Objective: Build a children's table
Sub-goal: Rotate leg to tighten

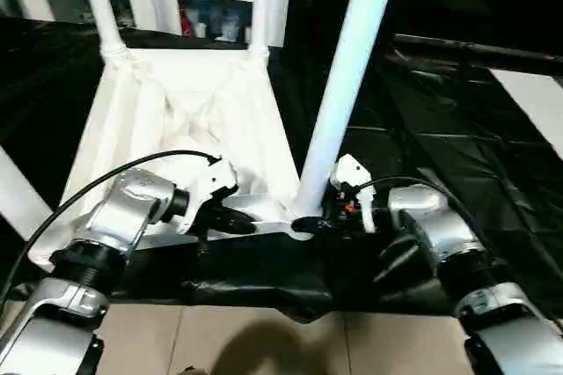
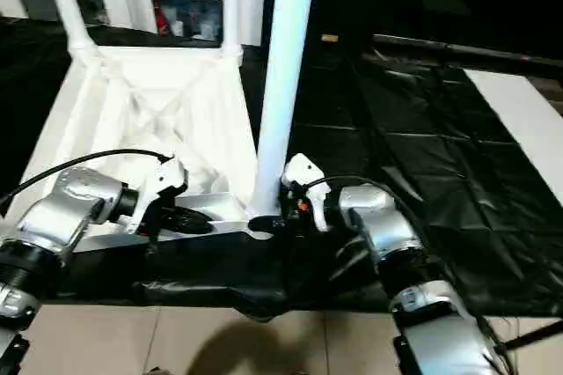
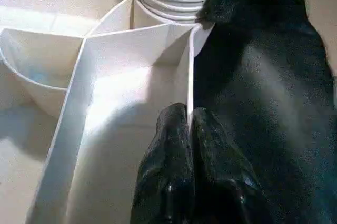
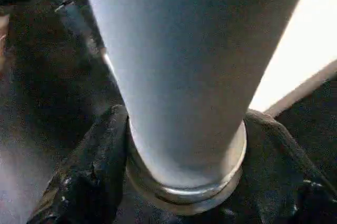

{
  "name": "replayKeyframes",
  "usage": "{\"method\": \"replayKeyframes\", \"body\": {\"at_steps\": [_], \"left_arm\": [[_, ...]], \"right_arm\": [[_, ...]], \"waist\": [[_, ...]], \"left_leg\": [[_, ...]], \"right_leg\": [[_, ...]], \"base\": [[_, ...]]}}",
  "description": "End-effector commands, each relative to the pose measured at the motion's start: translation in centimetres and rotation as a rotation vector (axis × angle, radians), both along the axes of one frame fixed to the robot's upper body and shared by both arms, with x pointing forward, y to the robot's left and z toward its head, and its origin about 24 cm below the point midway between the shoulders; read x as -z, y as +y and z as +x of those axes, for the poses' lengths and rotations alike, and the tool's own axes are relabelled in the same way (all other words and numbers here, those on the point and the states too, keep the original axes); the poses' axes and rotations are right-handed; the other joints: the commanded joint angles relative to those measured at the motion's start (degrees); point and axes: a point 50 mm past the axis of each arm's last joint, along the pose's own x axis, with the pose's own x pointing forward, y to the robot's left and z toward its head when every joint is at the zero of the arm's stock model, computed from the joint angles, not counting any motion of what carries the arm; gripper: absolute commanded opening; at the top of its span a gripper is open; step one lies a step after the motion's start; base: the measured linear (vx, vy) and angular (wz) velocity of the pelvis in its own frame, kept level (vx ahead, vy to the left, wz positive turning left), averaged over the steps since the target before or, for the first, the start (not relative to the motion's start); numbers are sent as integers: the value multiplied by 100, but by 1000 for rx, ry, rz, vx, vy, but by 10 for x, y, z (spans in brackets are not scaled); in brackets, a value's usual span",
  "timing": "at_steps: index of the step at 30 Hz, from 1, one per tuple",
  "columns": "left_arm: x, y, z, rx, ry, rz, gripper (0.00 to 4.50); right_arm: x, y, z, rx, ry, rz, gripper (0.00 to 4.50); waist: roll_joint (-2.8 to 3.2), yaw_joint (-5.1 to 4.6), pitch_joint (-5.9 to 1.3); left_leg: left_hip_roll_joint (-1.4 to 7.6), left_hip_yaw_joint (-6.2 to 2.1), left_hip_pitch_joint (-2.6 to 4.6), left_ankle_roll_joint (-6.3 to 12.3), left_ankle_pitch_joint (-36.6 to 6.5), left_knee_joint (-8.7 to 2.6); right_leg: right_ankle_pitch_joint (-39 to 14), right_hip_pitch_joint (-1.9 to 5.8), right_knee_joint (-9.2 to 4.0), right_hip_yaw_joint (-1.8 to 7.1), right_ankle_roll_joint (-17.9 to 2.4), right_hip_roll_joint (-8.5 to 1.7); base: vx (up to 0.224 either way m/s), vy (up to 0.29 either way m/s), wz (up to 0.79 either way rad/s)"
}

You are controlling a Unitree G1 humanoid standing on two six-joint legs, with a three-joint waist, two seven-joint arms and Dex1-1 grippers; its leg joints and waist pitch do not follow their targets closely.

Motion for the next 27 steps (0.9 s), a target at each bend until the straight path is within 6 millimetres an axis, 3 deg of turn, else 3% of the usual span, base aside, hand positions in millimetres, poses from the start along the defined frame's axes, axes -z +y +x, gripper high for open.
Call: {"method": "replayKeyframes", "body": {"at_steps": [1, 3, 5, 6, 11, 14, 20, 22, 24, 26, 27], "left_arm": [[16, -19, -5, 12, 48, -30, 0], [20, -24, 4, -95, 1, -13, 0], [23, -33, 13, -201, -29, -2, 0], [24, -38, 18, -251, -47, 6, 0], [27, -66, 31, -439, -78, 12, 0], [27, -74, 35, -471, -114, 32, 0], [27, -80, 34, -407, -130, 37, 0], [28, -77, 32, -381, -130, 35, 0], [28, -73, 31, -374, -123, 32, 0], [28, -67, 27, -325, -115, 29, 0], [28, -65, 26, -311, -115, 30, 0]], "right_arm": [[6, -6, 11, 230, 18, -3, 271], [13, -4, 14, 358, 45, -9, 271], [20, -1, 18, 496, 79, -22, 271], [23, 0, 19, 557, 92, -28, 271], [22, 12, 27, 742, 72, -81, 270], [17, 25, 30, 755, 53, -65, 270], [3, 41, 31, 628, -21, 52, 270], [-3, 38, 32, 596, -49, 105, 340], [-6, 33, 32, 566, -75, 113, 342], [-7, 22, 31, 502, -90, 101, 362], [-8, 20, 31, 482, -93, 96, 375]], "waist": [[77, -22, -276], [51, -69, -268], [65, -63, -258], [47, -63, -265], [40, -42, -277], [36, -29, -293], [19, 16, -320], [8, 24, -315], [11, 35, -312], [-2, 13, -307], [4, 9, -311]], "left_leg": [[120, -16, 14, -63, -1473, -377], [115, -38, 34, -166, -1692, -380], [109, -28, 88, -182, -1811, -362], [96, -36, 78, -170, -1805, -358], [76, -17, 89, -89, -1840, -329], [75, -21, 67, -52, -1807, -335], [77, 7, -8, 129, -1363, -325], [84, 14, -12, 177, -1326, -326], [88, 9, -36, 242, -1265, -330], [79, -15, -81, 241, -1258, -351], [96, -14, -65, 248, -1279, -337]], "right_leg": [[-1647, 257, -445, 219, -1135, -396], [-2190, 237, -495, 213, -957, -395], [-2468, 176, -548, 229, -867, -402], [-2639, 182, -566, 225, -782, -404], [-2700, 132, -603, 214, -638, -387], [-2564, 142, -595, 209, -604, -382], [-1684, 219, -495, 223, -810, -380], [-1622, 225, -493, 222, -854, -386], [-1554, 248, -482, 215, -873, -386], [-1806, 286, -496, 189, -805, -393], [-1870, 275, -509, 195, -797, -403]], "base": [[0, 0, 0], [0, 0, 0], [0, 0, 0], [0, 0, 0], [0, 0, 0], [0, 0, 0], [0, 0, 0], [0, 0, 0], [0, 0, 0], [0, 0, 0], [0, 0, 0]]}}
